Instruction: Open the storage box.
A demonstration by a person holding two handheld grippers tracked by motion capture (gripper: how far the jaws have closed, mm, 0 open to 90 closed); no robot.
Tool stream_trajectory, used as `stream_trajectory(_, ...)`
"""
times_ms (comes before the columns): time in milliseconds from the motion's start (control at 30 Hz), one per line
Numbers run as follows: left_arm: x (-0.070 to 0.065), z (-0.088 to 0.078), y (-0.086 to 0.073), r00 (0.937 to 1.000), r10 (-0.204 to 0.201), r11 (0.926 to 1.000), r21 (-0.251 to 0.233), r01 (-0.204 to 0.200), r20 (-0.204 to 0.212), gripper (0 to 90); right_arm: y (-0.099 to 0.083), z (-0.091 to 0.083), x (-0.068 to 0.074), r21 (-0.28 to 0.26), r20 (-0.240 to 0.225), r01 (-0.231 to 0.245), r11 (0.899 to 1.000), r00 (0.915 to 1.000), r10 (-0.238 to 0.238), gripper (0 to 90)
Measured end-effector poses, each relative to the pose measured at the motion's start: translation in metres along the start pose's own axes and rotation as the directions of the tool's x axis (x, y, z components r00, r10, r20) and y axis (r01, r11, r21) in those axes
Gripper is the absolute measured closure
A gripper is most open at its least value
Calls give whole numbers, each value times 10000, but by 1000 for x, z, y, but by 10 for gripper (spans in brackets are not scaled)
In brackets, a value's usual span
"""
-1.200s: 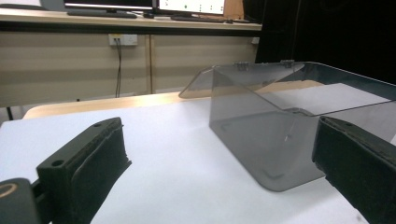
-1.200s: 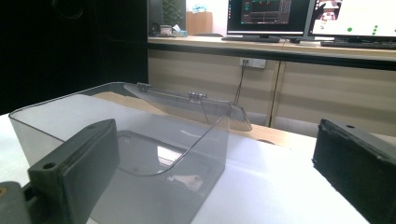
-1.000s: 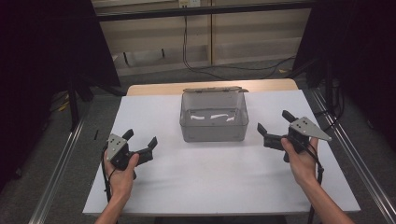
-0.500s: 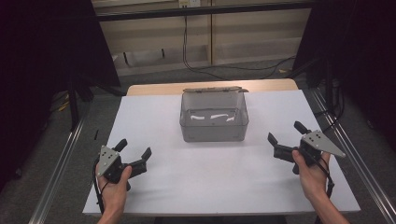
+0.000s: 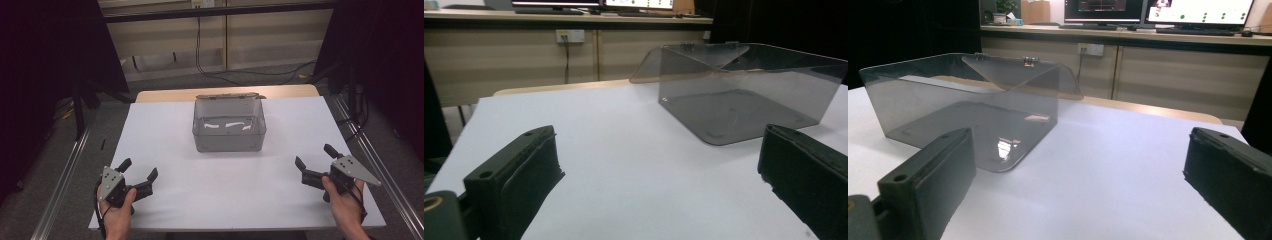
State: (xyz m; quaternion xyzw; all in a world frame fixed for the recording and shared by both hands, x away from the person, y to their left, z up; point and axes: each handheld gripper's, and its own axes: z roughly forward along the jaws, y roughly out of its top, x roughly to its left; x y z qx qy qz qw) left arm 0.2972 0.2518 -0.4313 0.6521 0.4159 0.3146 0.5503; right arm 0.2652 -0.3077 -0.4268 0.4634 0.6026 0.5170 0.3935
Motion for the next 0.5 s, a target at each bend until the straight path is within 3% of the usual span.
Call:
stream_trajectory(100, -1, -7, -5, 9996, -251, 9997, -47, 250, -155, 29, -5, -7, -1, 24, 89, 43, 10000, 10000, -43, 0)
stream_trajectory(200, -1, -11, -7, 9997, -225, 9997, -62, 225, -74, 29, -10, -14, -2, -100, 149, 35, 9999, 9999, -33, 0)
stream_trajectory(267, 0, -14, -6, 9994, -247, 9993, -293, 240, -258, 30, -9, -18, -2, -201, 190, 182, 9996, 9997, -178, 0)
stream_trajectory(433, 2, -13, -7, 9985, -499, 9987, -150, 496, -219, 30, -11, -16, -3, -77, 183, 50, 10000, 9998, -49, 0)
stream_trajectory(500, 1, -12, -8, 9992, -376, 9993, 33, 377, -136, 30, -11, -15, -2, -53, 118, 54, 10000, 9999, -54, 0)
